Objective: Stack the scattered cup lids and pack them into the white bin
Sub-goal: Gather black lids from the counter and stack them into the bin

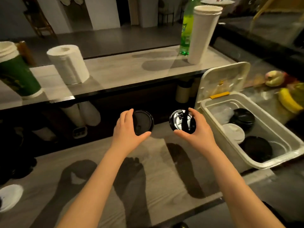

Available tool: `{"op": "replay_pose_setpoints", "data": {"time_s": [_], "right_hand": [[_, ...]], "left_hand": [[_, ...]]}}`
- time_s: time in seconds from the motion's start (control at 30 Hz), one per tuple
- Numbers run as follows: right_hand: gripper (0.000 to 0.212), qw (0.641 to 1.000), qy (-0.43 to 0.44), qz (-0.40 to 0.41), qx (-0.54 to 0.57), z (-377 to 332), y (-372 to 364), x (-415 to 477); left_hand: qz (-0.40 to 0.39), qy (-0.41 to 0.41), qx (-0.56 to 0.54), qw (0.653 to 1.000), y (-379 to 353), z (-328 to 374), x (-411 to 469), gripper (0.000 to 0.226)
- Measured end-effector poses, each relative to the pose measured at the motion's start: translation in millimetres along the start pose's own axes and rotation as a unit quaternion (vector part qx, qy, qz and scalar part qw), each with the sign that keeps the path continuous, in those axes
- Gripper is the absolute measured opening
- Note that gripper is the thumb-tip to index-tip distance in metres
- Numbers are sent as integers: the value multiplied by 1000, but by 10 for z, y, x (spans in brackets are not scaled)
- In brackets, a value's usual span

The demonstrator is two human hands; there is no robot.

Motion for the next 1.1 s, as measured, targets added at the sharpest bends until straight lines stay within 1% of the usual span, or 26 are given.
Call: {"op": "replay_pose_setpoints", "data": {"time_s": [0.07,0.17,0.3,0.43,0.6,0.73,0.8,0.83,0.9,0.97,1.03,1.1], "right_hand": [[82,1000,1,23,-1,276,299,92],[73,1000,2,29,-12,647,678,205],[68,999,-11,42,-29,1084,1114,348],[65,996,-80,35,-35,1445,1473,479],[67,989,-115,-37,-89,1800,1758,431],[64,974,-140,-135,-118,2063,1812,216],[62,965,-136,-176,-140,2126,1792,160],[60,966,-126,-176,-144,2142,1774,158],[57,977,-106,-131,-128,2129,1754,219],[55,989,-70,-55,-120,2066,1764,389],[55,988,-20,6,-150,2011,1755,640],[57,981,-12,7,-191,2014,1697,883]], "left_hand": [[-3,-15,-7,1000,-198,337,85,94],[-16,-35,-19,999,-503,811,145,92],[-28,-65,-40,997,-836,1355,207,91],[-51,-76,-39,995,-1052,1683,271,92],[-78,-97,-40,991,-1299,1876,240,92],[-99,-99,-50,989,-1495,1983,156,93],[-106,-102,-52,988,-1563,2011,118,94],[-106,-104,-51,988,-1584,2014,105,94],[-101,-102,-50,988,-1593,2008,95,93],[-95,-100,-47,989,-1574,1996,103,91],[-92,-98,-43,990,-1538,1988,117,91],[-89,-93,-42,991,-1504,1977,141,91]]}}
Point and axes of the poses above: each hand's wrist, its own x-axis towards the middle knuckle, its own y-axis out of the back of the hand, z = x × y, the point moved 3 cm from there along x, towards the middle knuckle, and after that the axes turned 6 degrees about z, right-handed, at the moved point
